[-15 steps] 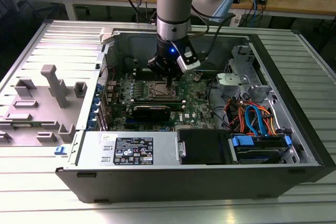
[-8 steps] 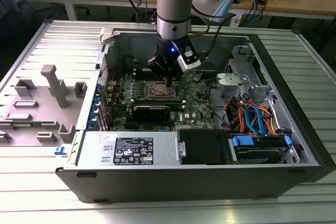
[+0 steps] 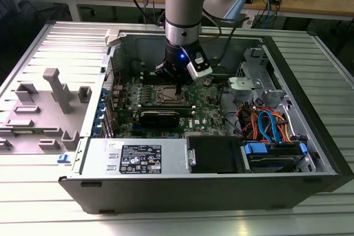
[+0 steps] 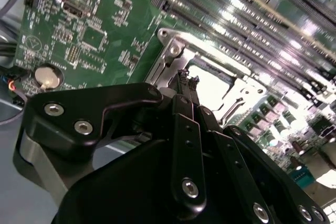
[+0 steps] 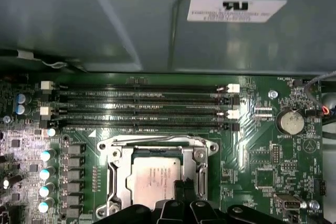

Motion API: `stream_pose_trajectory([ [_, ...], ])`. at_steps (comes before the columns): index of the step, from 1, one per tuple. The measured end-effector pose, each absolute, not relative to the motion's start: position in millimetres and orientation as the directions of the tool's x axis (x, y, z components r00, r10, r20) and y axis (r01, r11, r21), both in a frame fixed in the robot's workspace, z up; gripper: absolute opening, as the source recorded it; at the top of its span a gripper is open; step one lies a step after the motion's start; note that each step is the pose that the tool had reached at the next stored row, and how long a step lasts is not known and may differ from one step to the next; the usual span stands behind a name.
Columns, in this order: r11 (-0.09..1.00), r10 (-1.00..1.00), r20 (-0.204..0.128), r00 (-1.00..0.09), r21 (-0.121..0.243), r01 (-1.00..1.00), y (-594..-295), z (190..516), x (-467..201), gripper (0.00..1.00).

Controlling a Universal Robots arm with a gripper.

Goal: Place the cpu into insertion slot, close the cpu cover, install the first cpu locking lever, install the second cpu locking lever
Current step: 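Install the second cpu locking lever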

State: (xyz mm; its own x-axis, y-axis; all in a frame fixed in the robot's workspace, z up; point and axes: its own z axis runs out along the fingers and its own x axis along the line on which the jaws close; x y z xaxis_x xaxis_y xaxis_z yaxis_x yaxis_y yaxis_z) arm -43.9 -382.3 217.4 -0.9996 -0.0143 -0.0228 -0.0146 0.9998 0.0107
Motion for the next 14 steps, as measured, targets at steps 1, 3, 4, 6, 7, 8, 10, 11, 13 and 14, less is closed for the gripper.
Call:
stream_pose_trajectory([
  [1,1.000,-0.014,-0.023,-1.000,0.011,-0.015,-384,217,-44,0.11],
  [3,1.000,-0.014,-0.023,-1.000,0.011,-0.015,-387,217,-44,0.11],
  [4,1.000,-0.014,-0.023,-1.000,0.011,-0.015,-389,217,-44,0.11],
  [6,1.000,-0.014,-0.023,-1.000,0.010,-0.014,-394,219,-44,0.11],
  [7,1.000,-0.014,-0.023,-1.000,0.011,-0.015,-394,223,-44,0.11],
  [8,1.000,-0.014,-0.023,-1.000,0.011,-0.015,-394,225,-44,0.11],
  [10,1.000,-0.014,-0.023,-1.000,0.011,-0.015,-394,228,-44,0.11],
  [11,1.000,-0.014,-0.023,-1.000,0.011,-0.015,-394,229,-44,0.11],
  [13,1.000,-0.014,-0.023,-1.000,0.011,-0.015,-394,233,-44,0.11],
  [14,1.000,-0.014,-0.023,-1.000,0.011,-0.015,-394,233,-44,0.11],
])
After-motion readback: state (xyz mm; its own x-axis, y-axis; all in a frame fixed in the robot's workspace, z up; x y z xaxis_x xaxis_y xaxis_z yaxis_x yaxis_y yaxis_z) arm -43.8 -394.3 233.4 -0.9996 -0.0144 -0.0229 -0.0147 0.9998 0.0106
